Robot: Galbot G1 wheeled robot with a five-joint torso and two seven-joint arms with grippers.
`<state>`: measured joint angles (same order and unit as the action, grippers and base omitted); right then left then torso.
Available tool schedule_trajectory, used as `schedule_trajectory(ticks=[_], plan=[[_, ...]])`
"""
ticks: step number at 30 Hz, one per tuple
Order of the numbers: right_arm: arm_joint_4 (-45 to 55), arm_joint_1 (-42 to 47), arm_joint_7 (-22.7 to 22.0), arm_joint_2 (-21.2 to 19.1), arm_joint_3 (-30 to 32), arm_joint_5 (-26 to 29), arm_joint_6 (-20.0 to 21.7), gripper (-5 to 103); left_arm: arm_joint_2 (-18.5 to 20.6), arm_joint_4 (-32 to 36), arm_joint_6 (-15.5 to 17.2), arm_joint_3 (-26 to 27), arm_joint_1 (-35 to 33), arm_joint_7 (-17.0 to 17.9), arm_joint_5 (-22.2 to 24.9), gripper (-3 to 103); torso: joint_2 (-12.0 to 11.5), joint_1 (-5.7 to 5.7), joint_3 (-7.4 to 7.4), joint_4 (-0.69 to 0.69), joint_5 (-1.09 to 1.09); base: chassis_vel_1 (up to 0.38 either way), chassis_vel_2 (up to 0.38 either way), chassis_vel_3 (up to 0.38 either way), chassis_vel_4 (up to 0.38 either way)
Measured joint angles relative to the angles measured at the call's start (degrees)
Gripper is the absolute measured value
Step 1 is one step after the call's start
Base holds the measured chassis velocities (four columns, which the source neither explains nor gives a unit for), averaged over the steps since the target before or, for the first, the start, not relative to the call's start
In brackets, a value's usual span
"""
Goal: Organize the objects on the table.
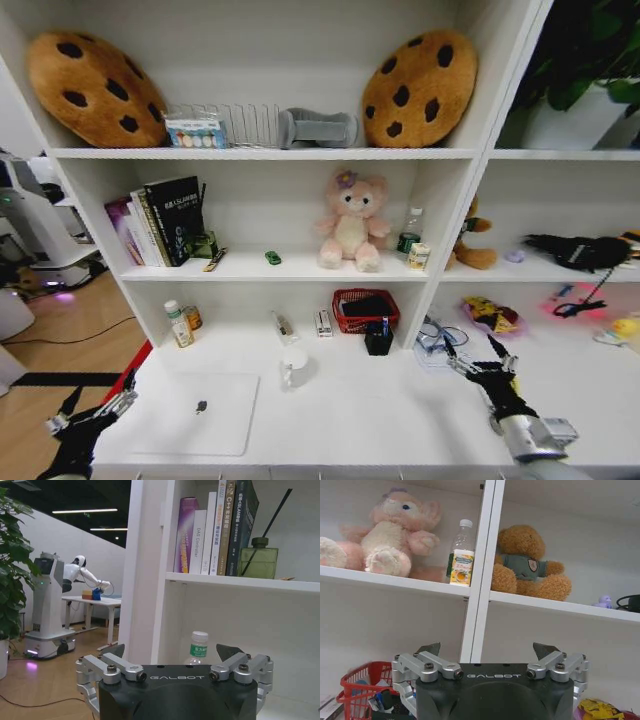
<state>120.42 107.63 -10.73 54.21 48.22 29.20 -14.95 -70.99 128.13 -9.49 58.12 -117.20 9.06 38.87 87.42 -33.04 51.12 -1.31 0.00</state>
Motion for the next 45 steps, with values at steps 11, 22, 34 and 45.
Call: schedule_trajectory(ticks=[11, 22, 34, 45], plan=[[-0.01, 0.0, 0.0, 0.0, 0.0, 0.0, 0.0, 100, 0.0, 0.0, 0.0, 0.0, 0.0, 0.0, 0.0, 100, -0.01, -0.01, 0.01, 0.02, 0.01, 0.112, 0.117, -0.115, -0.112], [0.0, -0.01, 0.0, 0.0, 0.0, 0.0, -0.01, 100, 0.0, 0.0, 0.0, 0.0, 0.0, 0.0, 0.0, 100, -0.01, -0.01, 0.01, 0.02, 0.0, 0.118, 0.118, -0.119, -0.117], [-0.01, -0.01, 0.0, 0.0, 0.0, 0.0, -0.01, 100, 0.0, 0.0, 0.0, 0.0, 0.0, 0.0, 0.0, 100, -0.01, -0.01, 0.01, 0.01, 0.0, 0.05, 0.045, -0.041, -0.045], [-0.01, -0.01, 0.0, 0.0, 0.0, 0.0, -0.01, 100, 0.0, 0.0, 0.0, 0.0, 0.0, 0.0, 0.0, 100, -0.01, -0.02, 0.01, 0.02, -0.01, 0.0, 0.0, 0.0, 0.0]])
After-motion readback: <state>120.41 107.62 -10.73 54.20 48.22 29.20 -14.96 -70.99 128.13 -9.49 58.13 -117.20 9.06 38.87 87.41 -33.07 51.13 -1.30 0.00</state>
